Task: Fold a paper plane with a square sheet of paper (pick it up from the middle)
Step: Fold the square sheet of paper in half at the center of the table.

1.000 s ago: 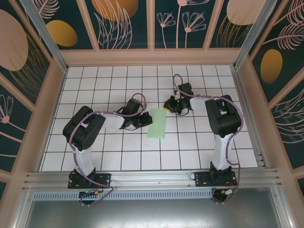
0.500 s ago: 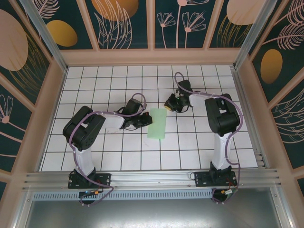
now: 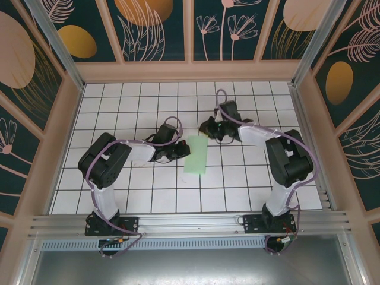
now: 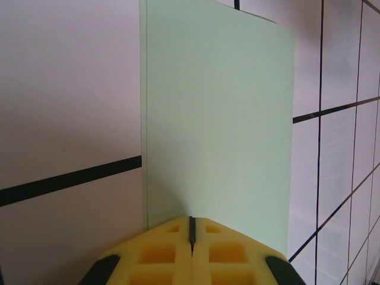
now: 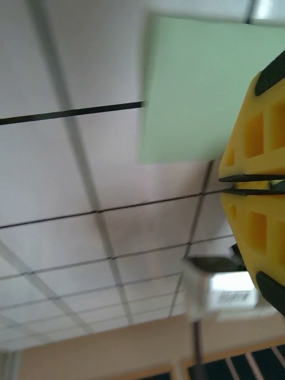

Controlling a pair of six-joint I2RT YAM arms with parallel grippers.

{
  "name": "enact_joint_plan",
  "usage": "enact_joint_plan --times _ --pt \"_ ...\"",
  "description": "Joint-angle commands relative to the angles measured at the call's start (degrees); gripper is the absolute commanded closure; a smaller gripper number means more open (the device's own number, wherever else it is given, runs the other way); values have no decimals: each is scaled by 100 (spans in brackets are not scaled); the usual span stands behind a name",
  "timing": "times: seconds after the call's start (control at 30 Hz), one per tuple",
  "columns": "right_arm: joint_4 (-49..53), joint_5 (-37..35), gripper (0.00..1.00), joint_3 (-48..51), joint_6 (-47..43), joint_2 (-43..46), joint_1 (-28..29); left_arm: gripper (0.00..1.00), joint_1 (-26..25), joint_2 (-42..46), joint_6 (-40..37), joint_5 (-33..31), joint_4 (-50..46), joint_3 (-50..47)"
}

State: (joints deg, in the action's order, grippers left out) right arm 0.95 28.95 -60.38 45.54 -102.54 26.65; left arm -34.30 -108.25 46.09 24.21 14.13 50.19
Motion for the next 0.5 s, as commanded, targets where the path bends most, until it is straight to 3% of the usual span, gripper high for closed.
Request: enact_joint_plan --times 0.0,0.3,0.47 --pt "-257 -153 85 554 139 186 217 100 -34 -81 -90 -182 -684 -159" --pt "-570 -422 85 1608 147 208 393 100 -28 -91 -80 -180 -668 -159" --pt "-516 -398 85 1597 122 161 414 100 -40 -96 -66 -157 -649 -141"
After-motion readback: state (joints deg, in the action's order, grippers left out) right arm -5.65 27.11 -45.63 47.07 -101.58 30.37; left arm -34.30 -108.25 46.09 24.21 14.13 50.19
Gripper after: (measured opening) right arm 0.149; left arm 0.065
